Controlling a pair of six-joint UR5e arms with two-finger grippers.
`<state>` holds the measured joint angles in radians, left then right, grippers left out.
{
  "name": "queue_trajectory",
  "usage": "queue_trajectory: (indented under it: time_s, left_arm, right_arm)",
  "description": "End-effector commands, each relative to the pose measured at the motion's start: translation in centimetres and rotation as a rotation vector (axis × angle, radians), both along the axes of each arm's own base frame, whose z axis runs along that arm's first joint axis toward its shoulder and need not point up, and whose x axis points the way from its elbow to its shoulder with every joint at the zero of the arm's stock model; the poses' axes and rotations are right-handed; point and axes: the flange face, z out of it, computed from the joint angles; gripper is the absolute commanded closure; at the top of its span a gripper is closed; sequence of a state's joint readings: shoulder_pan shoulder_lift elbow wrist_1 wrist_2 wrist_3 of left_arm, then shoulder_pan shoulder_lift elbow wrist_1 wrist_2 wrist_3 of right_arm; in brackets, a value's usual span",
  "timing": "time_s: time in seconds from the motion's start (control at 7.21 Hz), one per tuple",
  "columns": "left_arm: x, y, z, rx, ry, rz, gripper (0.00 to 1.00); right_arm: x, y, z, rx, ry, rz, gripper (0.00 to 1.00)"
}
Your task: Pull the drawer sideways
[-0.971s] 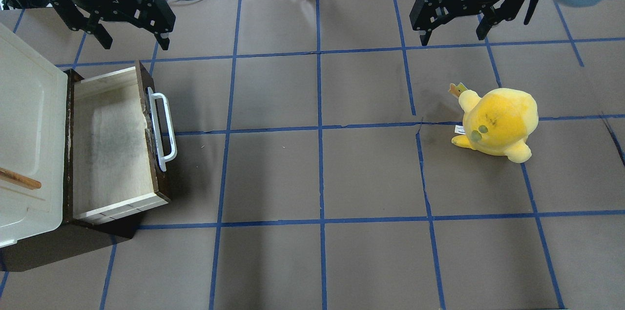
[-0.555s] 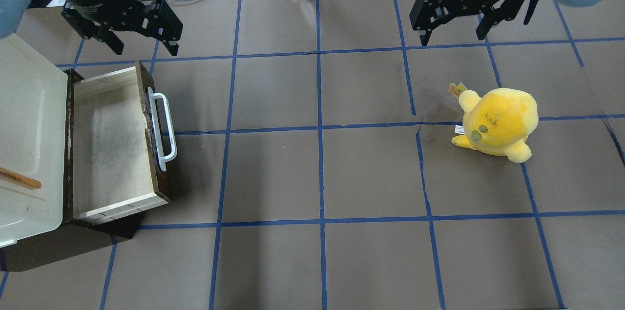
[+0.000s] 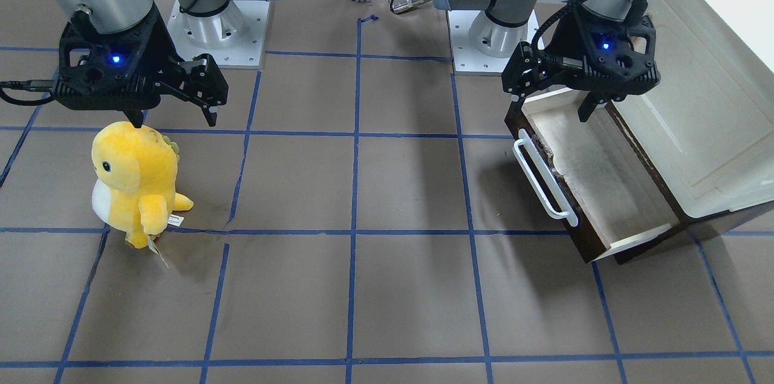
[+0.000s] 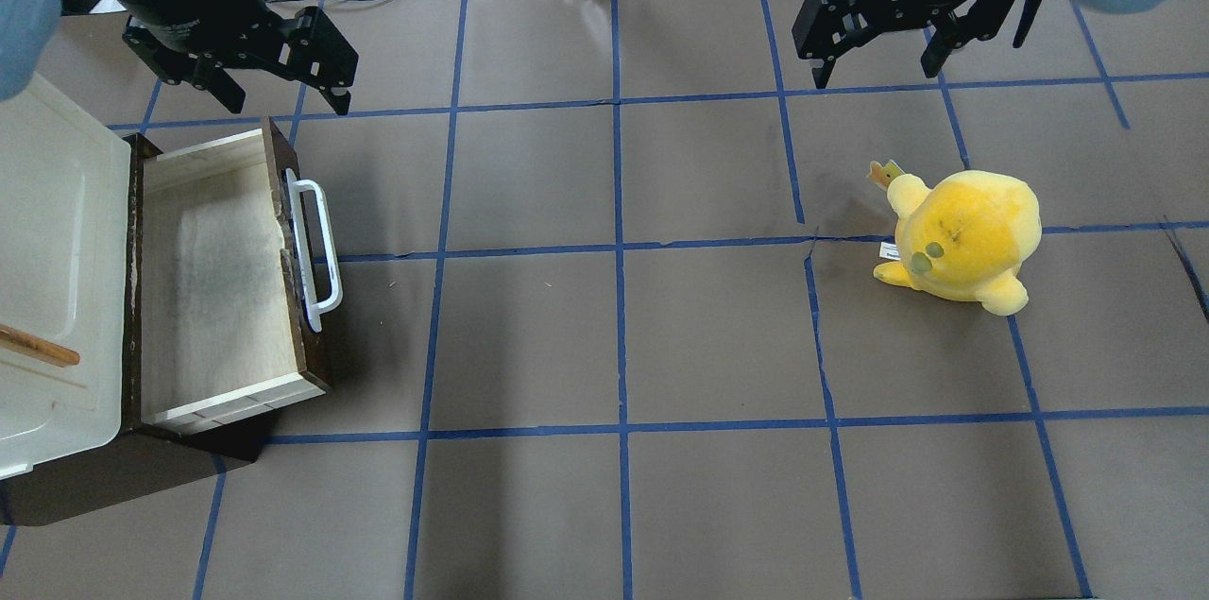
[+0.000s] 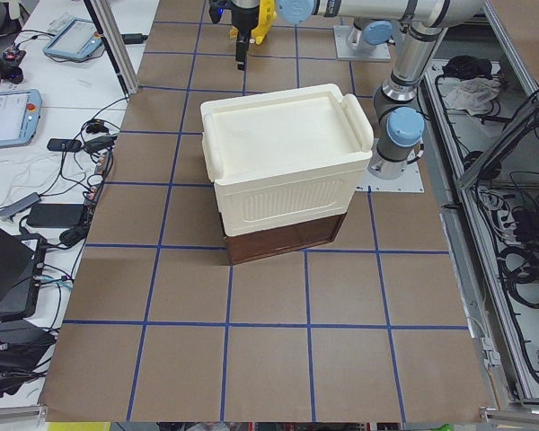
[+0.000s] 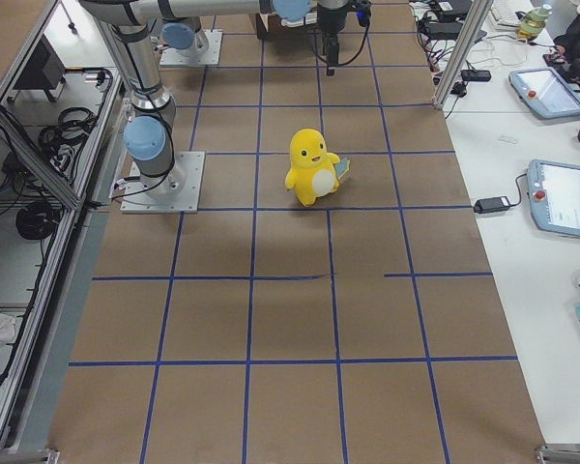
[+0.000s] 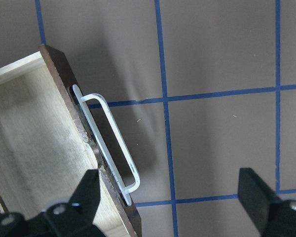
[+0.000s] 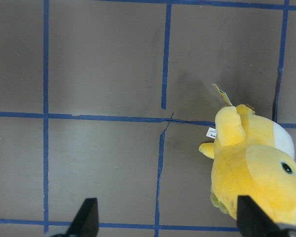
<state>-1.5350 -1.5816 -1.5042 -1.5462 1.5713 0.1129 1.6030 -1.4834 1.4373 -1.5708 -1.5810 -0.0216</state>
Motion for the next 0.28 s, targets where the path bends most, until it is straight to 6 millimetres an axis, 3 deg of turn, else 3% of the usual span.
queue_trajectory:
  time_s: [0.0, 0.14]
  left_arm:
    - [-0.02, 0.23, 0.07, 0.008, -0.001, 0.002, 0.00]
    - [-0.02, 0.25, -0.08, 0.011, 0.000, 0.002, 0.00]
  right_arm:
    - [0.00, 0.00, 0.00, 0.000, 0.001, 0.000, 0.00]
    - [0.00, 0.00, 0.00, 0.000, 0.001, 0.000, 0.00]
